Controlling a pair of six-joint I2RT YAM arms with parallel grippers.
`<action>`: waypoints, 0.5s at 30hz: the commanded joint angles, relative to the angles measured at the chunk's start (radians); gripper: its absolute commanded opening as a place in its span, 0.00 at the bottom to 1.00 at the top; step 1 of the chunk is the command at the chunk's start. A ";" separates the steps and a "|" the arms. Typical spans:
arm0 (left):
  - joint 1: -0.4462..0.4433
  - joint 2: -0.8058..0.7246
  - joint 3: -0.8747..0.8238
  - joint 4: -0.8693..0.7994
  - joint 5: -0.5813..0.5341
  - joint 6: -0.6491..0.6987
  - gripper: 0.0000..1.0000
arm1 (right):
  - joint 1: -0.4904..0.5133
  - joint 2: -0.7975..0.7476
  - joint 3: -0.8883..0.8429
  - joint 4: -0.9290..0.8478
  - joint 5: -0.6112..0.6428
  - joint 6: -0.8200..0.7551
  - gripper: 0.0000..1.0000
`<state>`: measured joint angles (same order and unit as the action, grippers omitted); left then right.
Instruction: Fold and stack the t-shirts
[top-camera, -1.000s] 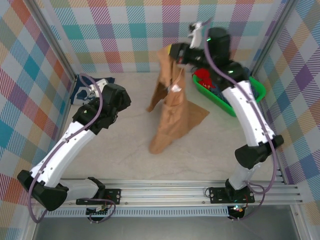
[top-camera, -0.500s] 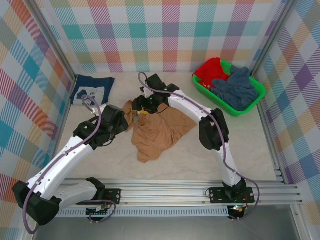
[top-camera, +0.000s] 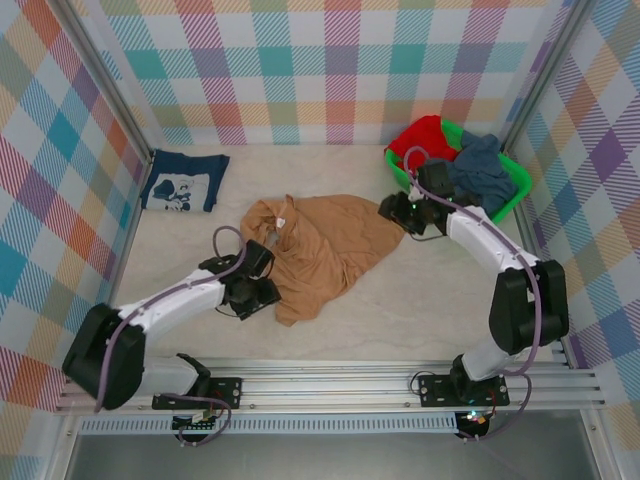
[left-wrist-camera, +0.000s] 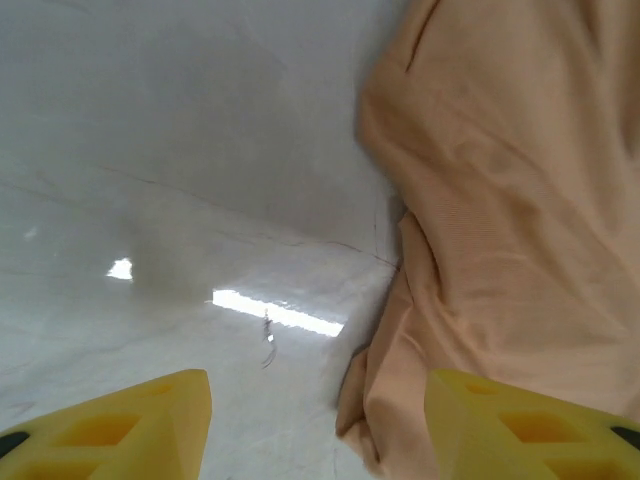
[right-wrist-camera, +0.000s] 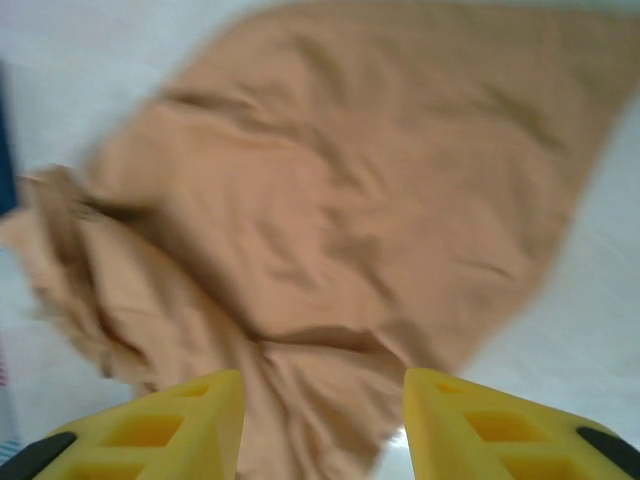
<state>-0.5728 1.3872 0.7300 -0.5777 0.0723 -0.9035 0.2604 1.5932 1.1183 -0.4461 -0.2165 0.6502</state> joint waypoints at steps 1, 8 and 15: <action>-0.019 0.102 0.042 0.107 0.089 0.011 0.55 | 0.003 0.020 -0.041 -0.004 0.016 -0.036 0.44; -0.048 0.232 0.118 0.120 0.029 -0.002 0.20 | -0.012 0.100 -0.053 -0.002 0.080 -0.044 0.44; -0.044 0.072 0.193 0.060 -0.134 -0.042 0.00 | -0.014 0.248 0.042 -0.019 0.096 -0.061 0.40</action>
<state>-0.6083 1.5410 0.8665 -0.5758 0.0006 -0.9276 0.2497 1.8046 1.1088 -0.4534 -0.1383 0.6125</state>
